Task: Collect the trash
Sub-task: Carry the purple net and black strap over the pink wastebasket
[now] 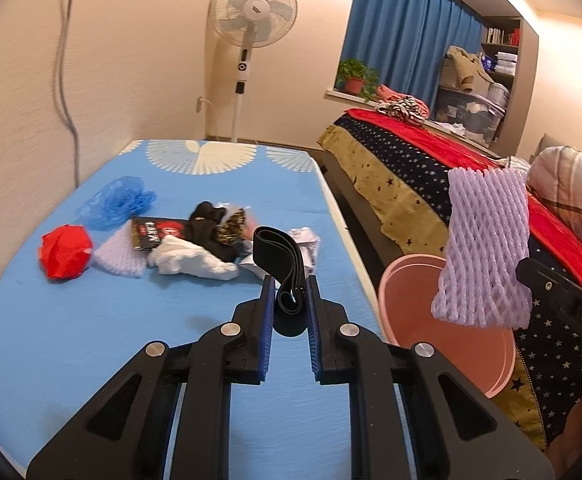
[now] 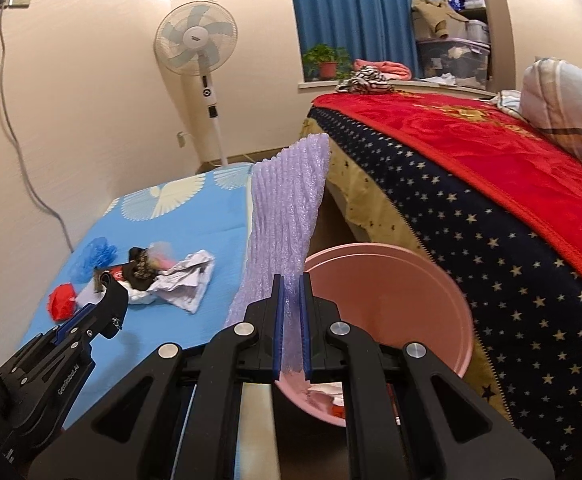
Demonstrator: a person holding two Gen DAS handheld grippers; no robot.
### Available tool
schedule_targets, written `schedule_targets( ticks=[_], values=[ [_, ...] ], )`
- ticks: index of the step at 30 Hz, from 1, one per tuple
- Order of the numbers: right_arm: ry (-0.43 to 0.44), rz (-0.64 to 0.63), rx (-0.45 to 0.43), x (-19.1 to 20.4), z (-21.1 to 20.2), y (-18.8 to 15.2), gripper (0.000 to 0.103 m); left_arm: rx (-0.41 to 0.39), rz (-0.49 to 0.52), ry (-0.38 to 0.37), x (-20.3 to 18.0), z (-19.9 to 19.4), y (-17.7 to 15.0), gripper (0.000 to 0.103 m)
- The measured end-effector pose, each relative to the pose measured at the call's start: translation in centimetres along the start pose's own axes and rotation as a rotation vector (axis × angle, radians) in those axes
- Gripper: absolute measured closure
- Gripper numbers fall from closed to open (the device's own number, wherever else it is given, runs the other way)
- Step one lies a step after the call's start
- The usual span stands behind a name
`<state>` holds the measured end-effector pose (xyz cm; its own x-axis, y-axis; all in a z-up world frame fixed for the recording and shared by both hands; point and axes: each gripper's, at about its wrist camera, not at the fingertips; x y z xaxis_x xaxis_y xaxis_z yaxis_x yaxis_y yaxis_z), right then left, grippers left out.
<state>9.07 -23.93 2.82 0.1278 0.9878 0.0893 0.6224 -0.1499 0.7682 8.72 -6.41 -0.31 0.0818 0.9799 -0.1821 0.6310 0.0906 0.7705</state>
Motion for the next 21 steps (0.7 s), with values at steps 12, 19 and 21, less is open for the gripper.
schedule_targets(
  ticks=[12,19,21],
  values=[
    [-0.084,0.061,-0.006,-3.0,0.2,0.6,0.095,0.012,0.059,-0.066,-3.2,1.5,-0.2,0.088],
    [-0.124,0.088,-0.003,-4.5,0.3,0.6,0.095,0.009,0.105,-0.102,-5.1,2.3,0.1,0.088],
    [-0.140,0.099,-0.002,-5.0,0.2,0.6,0.095,0.010,0.121,-0.112,-5.7,2.5,0.2,0.088]
  ],
)
Point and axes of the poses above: each gripper's, at about its wrist camera, not at the fingertips, and z roughly the way its jaws point, x to its left, y to its top, and after that the axes turned 6 degrees about x, right-handed
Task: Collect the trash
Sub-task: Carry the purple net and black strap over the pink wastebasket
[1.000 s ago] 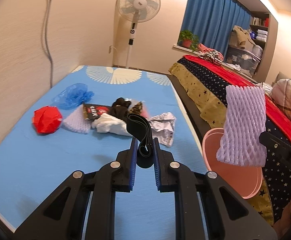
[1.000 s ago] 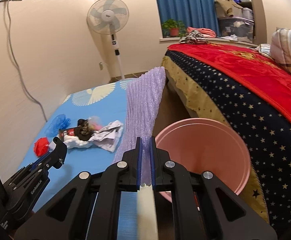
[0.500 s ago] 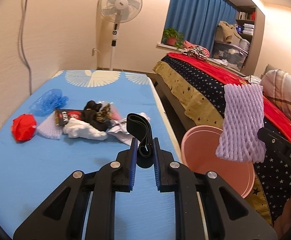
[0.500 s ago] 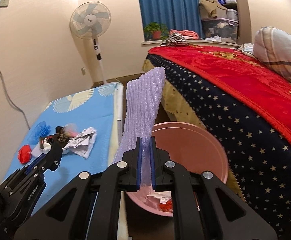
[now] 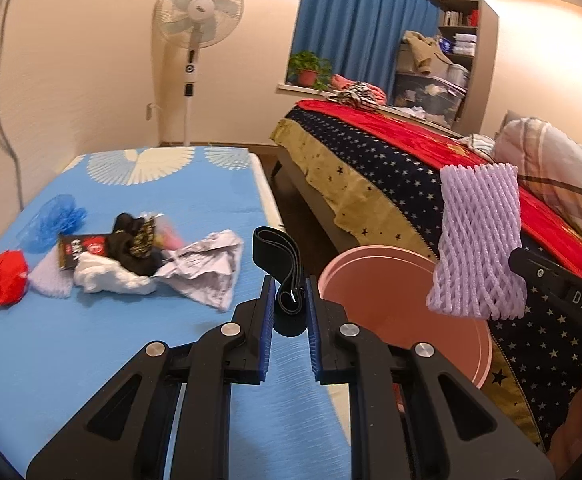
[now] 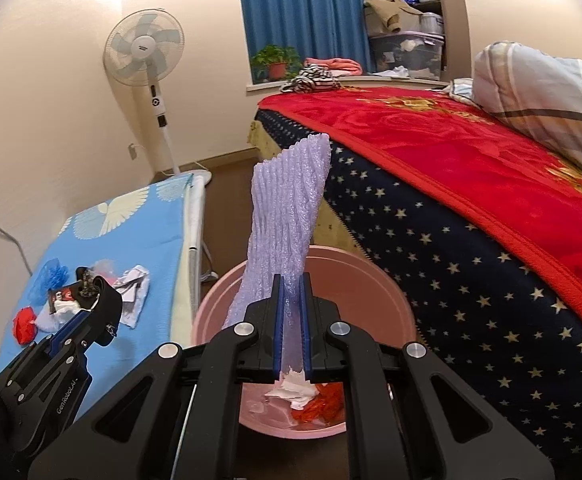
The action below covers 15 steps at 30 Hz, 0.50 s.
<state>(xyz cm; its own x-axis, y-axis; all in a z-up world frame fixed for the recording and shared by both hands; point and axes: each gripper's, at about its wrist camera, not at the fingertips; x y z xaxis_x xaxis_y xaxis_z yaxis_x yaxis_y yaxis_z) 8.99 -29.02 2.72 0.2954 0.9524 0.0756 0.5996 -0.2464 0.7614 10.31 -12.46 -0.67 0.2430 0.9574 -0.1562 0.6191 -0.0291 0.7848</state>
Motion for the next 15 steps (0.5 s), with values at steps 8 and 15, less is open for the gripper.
schedule_targets(
  ticks=[8,15],
  values=[
    [-0.055,0.015,0.010,-1.4,0.1,0.3,0.095,0.034,0.052,-0.070,-2.2,1.9,0.5,0.088],
    [-0.100,0.024,0.032,-2.3,1.0,0.1,0.095,0.071,0.093,-0.114,-3.6,3.5,0.5,0.088]
  ],
)
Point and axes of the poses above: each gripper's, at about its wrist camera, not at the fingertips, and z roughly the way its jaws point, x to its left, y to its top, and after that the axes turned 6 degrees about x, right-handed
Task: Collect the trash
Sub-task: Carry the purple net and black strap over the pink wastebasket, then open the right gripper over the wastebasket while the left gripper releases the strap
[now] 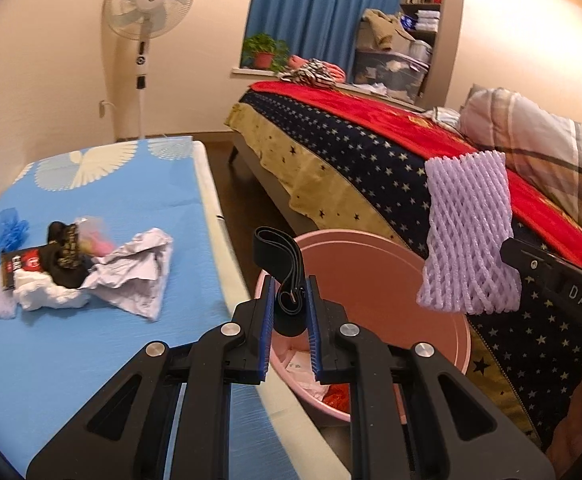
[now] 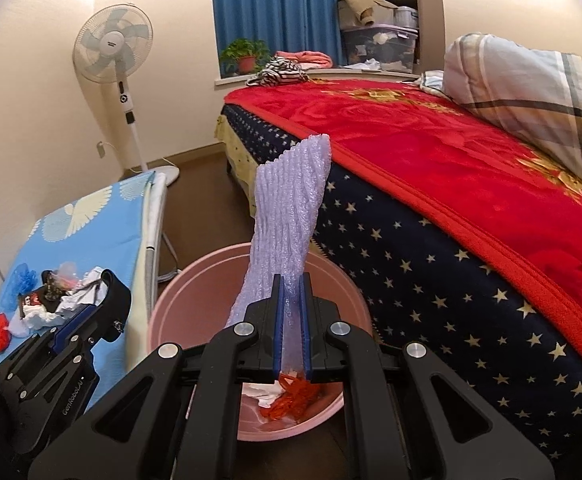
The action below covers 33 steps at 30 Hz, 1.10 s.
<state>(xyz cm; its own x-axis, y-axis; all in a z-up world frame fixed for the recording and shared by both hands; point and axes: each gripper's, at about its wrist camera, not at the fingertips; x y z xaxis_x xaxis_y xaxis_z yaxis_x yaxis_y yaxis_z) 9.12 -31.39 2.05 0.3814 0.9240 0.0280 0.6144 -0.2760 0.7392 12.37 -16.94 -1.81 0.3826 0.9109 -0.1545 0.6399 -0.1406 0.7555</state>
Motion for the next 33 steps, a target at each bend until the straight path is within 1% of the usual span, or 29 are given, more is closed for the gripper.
schedule_targets(
  ticks=[5,13,14,15,16,17,19,20,25,33],
  values=[
    [-0.020,0.010,0.017,-0.5,0.6,-0.1,0.095,0.026,0.003,-0.019,-0.5,0.9,-0.1,0.088],
    [-0.025,0.010,0.024,-0.7,1.0,-0.1,0.094,0.033,0.014,-0.038,-1.3,1.5,0.1,0.087],
    [-0.027,0.011,0.026,-0.8,1.1,-0.1,0.091,0.037,0.015,-0.043,-1.4,1.6,0.1,0.081],
    [-0.041,0.015,0.024,-0.8,1.1,-0.1,0.090,0.043,0.016,-0.041,-1.5,1.8,0.1,0.070],
    [-0.050,0.021,0.025,-0.9,1.1,-0.1,0.087,0.045,0.016,-0.034,-1.4,1.8,0.1,0.064],
    [-0.056,0.031,0.025,-1.0,1.1,-0.1,0.076,0.042,0.013,-0.026,-1.3,1.7,0.0,0.061],
    [-0.068,0.056,0.020,-1.4,1.1,-0.2,0.063,0.042,0.000,-0.014,-0.9,1.6,0.0,0.061],
    [-0.071,0.060,0.019,-1.4,1.0,-0.2,0.061,0.042,-0.011,-0.013,-0.6,1.5,0.0,0.061],
    [-0.059,0.038,0.014,-0.9,0.8,-0.5,0.061,0.023,-0.035,-0.005,0.4,0.4,0.0,0.062],
    [-0.032,0.014,-0.003,0.0,-0.3,-0.9,0.061,-0.005,-0.030,0.000,0.8,-1.4,0.0,0.072]
  ],
)
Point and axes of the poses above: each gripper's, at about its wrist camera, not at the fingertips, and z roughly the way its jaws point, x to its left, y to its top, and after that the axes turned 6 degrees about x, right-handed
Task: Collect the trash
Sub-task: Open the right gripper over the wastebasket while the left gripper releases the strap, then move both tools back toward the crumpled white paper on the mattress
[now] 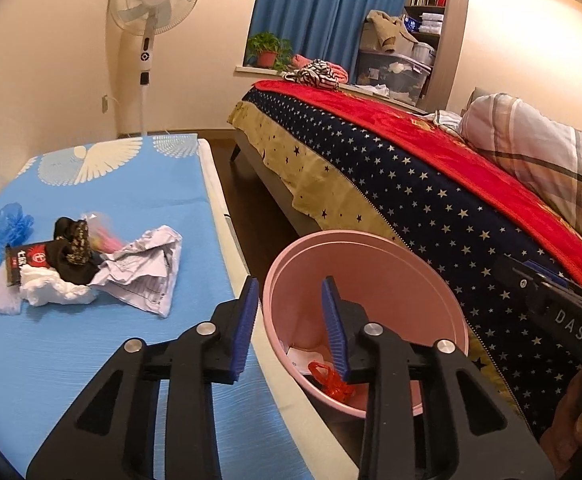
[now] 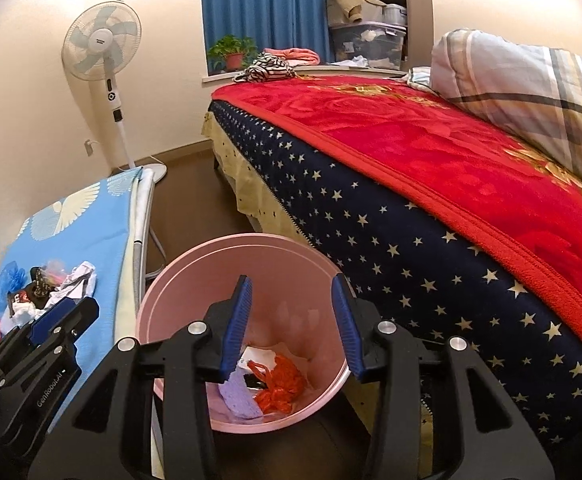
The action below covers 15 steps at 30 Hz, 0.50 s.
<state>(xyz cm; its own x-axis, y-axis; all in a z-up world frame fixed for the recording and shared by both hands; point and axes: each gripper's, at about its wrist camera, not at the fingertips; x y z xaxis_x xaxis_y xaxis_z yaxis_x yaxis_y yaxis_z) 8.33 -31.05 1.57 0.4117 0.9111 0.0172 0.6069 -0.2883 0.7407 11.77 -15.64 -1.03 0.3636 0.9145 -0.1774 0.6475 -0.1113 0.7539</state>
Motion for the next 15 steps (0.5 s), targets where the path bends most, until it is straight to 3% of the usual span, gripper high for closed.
schedule_targets(
  ticks=[15],
  values=[
    [0.086,-0.037,-0.036,2.6,-1.3,-0.4,0.064,-0.049,-0.002,0.066,2.0,-2.7,-0.6,0.073]
  ],
)
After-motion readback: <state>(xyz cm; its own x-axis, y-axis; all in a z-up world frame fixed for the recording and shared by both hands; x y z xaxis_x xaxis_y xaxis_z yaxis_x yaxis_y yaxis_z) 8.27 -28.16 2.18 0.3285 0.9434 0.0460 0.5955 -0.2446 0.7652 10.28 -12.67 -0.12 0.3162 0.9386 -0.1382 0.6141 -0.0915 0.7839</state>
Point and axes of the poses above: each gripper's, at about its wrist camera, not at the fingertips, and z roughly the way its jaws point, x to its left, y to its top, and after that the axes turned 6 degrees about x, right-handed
